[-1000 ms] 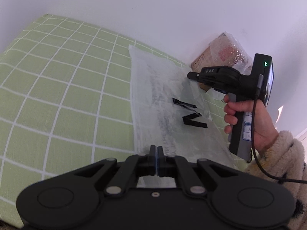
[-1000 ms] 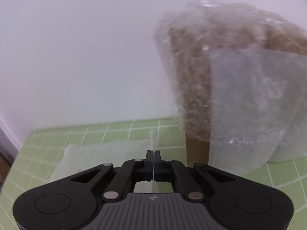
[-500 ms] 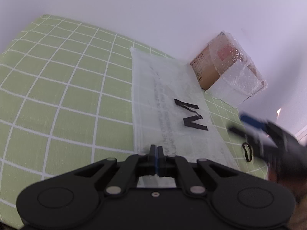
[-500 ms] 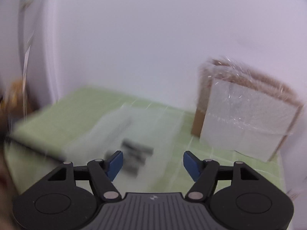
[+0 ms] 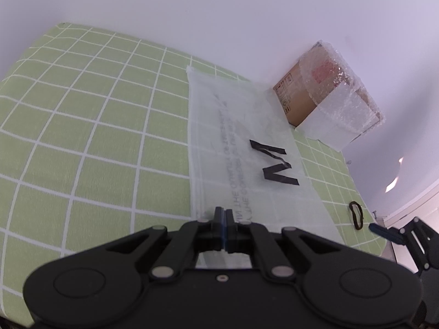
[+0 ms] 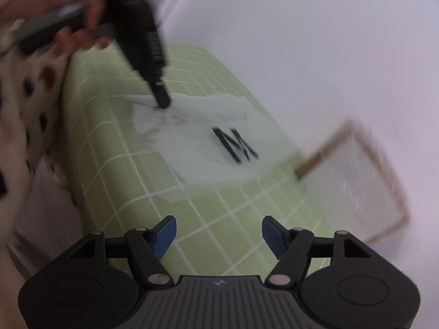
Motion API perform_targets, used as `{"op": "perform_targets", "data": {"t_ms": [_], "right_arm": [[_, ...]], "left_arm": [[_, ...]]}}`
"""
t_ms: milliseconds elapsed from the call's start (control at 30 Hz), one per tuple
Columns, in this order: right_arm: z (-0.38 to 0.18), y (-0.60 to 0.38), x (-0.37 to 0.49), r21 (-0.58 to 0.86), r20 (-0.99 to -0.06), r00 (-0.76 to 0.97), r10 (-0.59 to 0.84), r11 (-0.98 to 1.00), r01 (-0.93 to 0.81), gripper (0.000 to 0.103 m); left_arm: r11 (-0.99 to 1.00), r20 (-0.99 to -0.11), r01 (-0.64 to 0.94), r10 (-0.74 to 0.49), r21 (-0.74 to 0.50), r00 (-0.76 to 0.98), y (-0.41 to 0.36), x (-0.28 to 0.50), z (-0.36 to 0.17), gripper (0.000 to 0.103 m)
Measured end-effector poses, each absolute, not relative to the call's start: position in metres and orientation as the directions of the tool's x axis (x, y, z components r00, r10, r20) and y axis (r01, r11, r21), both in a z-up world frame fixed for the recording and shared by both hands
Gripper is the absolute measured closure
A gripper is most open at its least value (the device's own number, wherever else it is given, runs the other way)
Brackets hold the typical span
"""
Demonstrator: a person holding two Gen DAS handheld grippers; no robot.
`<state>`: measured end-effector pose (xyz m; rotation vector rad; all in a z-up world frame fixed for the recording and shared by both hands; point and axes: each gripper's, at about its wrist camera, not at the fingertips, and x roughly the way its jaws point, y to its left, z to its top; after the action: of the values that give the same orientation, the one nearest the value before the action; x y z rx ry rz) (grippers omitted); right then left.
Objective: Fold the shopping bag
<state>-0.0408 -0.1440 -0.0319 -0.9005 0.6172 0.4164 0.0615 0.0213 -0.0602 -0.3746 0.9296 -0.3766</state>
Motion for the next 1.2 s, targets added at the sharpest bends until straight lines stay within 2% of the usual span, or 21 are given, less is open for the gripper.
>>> {"op": "perform_targets", "data": {"t_ms": [100,267,433,600,700,767,833,867,1033,1100,1200], "right_arm": [[-0.043,-0.131,-0.051,-0.725,-0.595,0.798,0.099,0.361,-0.586,0.034],[-0.054,-0.127,-0.054,-0.774,-0.592,0.793,0.146,0.169,-0.610,0.035],[-0.061,-0.127,-0.058,-0.809,-0.562,0.805,0.190,0.077,-0.583,0.035],[-0.069,-0.123,-0.057,-0.837,-0.533,0.814,0.230,0.000,-0.547,0.039],[-0.072,-0.122,-0.057,-0.834,-0.544,0.803,0.243,-0.057,-0.548,0.051],[-0.074,-0.123,-0.055,-0.822,-0.564,0.790,0.239,-0.074,-0.564,0.071],[-0.077,-0.123,-0.052,-0.809,-0.581,0.780,0.233,-0.063,-0.584,0.084],[-0.077,-0.124,-0.051,-0.803,-0.587,0.775,0.236,-0.044,-0.594,0.088],[-0.060,-0.128,-0.037,-0.707,-0.643,0.718,0.267,0.154,-0.690,0.090],[-0.056,-0.130,-0.030,-0.665,-0.668,0.693,0.272,0.200,-0.720,0.094],[-0.043,-0.135,-0.010,-0.533,-0.725,0.626,0.287,0.340,-0.774,0.095]], "left_arm": [[0.874,-0.702,0.156,-0.466,-0.460,0.539,0.021,0.062,-0.060,0.101],[0.875,-0.705,0.156,-0.464,-0.458,0.536,0.020,0.063,-0.059,0.101],[0.871,-0.704,0.150,-0.470,-0.467,0.533,0.022,0.064,-0.060,0.101],[0.869,-0.705,0.150,-0.474,-0.472,0.528,0.023,0.065,-0.060,0.101],[0.867,-0.706,0.149,-0.476,-0.475,0.524,0.023,0.066,-0.060,0.101],[0.868,-0.706,0.149,-0.476,-0.474,0.525,0.024,0.065,-0.060,0.101],[0.868,-0.706,0.151,-0.476,-0.474,0.524,0.024,0.065,-0.060,0.101],[0.867,-0.706,0.152,-0.477,-0.474,0.524,0.024,0.066,-0.060,0.101],[0.863,-0.704,0.153,-0.485,-0.481,0.519,0.025,0.067,-0.060,0.101],[0.863,-0.705,0.156,-0.485,-0.480,0.517,0.025,0.067,-0.060,0.101],[0.863,-0.705,0.157,-0.487,-0.481,0.515,0.025,0.067,-0.059,0.101]]}}
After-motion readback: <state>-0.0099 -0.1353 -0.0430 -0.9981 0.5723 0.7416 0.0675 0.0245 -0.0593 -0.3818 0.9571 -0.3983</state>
